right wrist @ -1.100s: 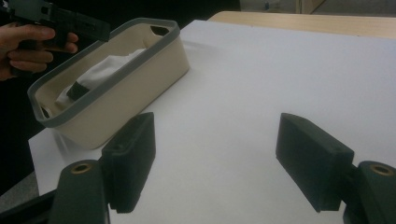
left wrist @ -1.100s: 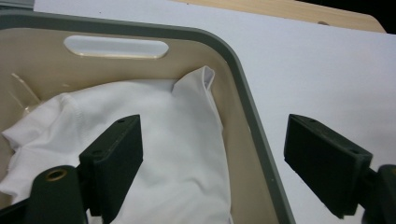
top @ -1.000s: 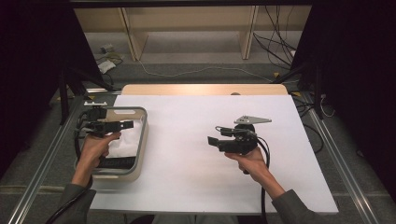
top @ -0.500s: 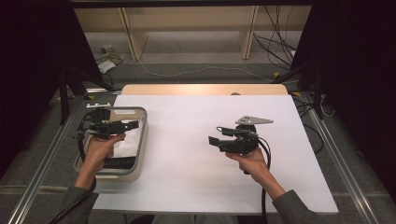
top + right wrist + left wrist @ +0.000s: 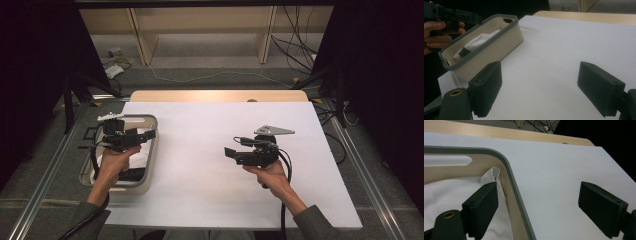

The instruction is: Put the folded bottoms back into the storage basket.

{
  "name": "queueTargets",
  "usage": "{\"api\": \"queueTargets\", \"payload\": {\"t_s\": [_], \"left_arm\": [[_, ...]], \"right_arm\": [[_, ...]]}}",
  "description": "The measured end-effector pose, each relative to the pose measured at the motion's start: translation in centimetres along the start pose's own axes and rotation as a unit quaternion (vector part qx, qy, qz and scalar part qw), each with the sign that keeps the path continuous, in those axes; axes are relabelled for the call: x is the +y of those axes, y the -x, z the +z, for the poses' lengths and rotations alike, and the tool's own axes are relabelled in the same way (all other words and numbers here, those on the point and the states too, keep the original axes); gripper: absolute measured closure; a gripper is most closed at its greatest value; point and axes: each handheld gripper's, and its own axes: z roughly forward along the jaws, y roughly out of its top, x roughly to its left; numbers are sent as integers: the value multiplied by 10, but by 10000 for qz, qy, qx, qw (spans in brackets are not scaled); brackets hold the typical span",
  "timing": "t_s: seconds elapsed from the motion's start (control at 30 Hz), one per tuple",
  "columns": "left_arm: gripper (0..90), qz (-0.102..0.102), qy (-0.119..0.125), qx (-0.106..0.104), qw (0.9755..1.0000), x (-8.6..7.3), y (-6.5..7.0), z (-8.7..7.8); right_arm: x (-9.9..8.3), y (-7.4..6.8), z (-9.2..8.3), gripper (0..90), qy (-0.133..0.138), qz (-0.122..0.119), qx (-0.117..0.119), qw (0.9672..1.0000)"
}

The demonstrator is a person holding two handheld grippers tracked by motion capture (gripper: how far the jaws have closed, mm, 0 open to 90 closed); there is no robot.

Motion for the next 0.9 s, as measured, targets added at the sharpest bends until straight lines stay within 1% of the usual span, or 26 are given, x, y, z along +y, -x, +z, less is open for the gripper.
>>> {"api": "queueTargets", "payload": {"t_s": [0.1,0.17,0.27,0.37,0.43,0.5,0.57,0.7,0.9], "left_arm": [[159,107,24,-30,9999,-3,6,3],[159,189,29,-68,9998,-5,10,4],[159,282,87,-163,9994,-8,16,5],[159,384,160,-253,9988,-11,22,6],[159,417,196,-319,9984,-13,26,7],[160,464,233,-322,9981,-16,31,8],[163,545,287,-258,9978,-18,36,9],[163,627,362,-400,9966,-22,44,9],[163,745,461,-639,9941,-28,54,8]], "right_arm": [[0,0,-3,207,51,19,-17,10000],[-1,1,-4,207,90,-8,-23,10000],[-2,1,-5,207,107,17,-16,9999],[-3,1,-6,207,124,-10,-21,9999],[-4,0,-7,207,123,-12,-39,9999],[-4,0,-7,207,134,-25,-39,9999],[-4,-1,-8,207,165,-40,-40,9998],[-5,-2,-9,207,208,-55,-54,9998],[-7,-2,-12,207,231,-76,-88,9997]]}}
